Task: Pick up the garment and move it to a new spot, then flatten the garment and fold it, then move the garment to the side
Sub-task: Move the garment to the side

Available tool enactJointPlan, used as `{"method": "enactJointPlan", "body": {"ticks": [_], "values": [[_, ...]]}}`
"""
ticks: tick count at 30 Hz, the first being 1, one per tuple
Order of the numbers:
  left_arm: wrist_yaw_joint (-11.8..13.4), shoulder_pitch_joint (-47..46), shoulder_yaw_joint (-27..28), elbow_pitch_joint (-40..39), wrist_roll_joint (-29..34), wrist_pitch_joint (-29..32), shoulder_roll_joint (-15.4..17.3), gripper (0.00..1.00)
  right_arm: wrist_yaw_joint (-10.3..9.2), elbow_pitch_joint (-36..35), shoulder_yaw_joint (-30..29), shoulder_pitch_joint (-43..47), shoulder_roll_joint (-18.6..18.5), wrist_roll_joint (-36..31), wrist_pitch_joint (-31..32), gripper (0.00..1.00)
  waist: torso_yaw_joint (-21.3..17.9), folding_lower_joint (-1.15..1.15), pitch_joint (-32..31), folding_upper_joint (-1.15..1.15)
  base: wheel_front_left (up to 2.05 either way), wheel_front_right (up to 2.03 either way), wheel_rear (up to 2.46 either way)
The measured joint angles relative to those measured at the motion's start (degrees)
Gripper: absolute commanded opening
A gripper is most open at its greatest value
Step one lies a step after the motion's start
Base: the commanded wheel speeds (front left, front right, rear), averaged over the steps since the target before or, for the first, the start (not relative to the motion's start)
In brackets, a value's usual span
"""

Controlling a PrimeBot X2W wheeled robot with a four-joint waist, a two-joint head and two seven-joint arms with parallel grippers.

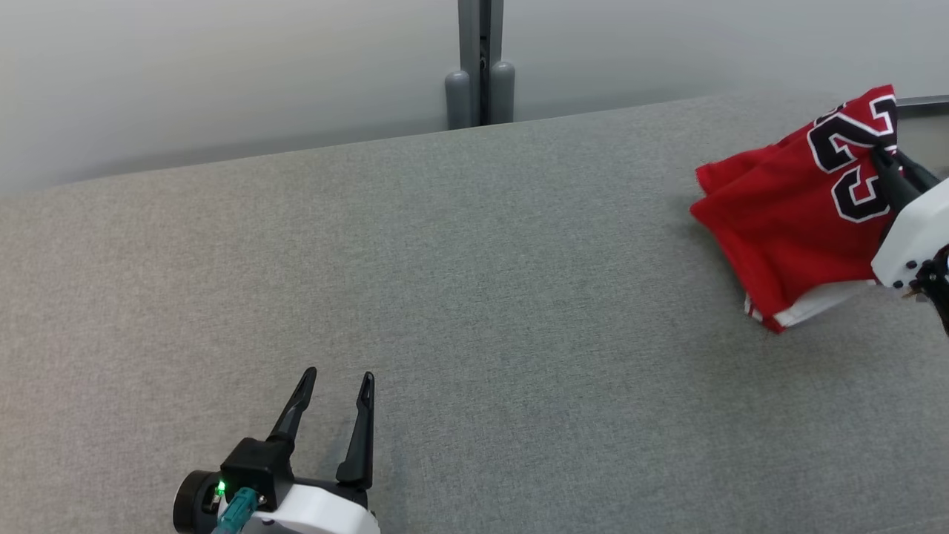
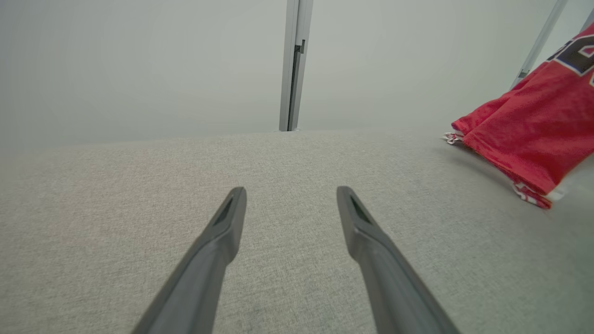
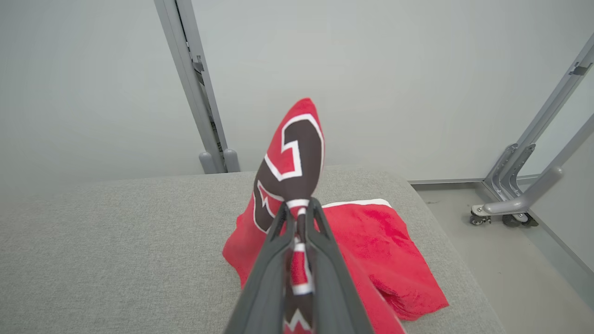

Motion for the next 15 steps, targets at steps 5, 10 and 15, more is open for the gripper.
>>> {"method": "enactJointPlan", "body": {"ticks": [5,10,15], "values": [[-0.4,-1.0,0.3,0.0,0.4,0.0,-0.2,1.00,0.00,2.1,0.5,-4.2,-1.0,-1.9,1.3,0.00,1.6,0.00,1.4,0.00,0.00,0.00,0.00],[-0.7,-2.1,0.6,0.0,1.1,0.0,0.0,1.00,0.00,6.1,0.6,-7.9,-4.3,-4.0,2.2,0.00,3.3,0.00,3.7,0.00,0.00,0.00,0.00],[-1.1,-2.7,0.5,-0.2,1.7,0.0,0.3,1.00,0.00,9.7,-1.3,-10.8,-8.6,-6.6,1.3,0.00,4.8,0.00,6.0,0.00,0.00,0.00,0.00]]}}
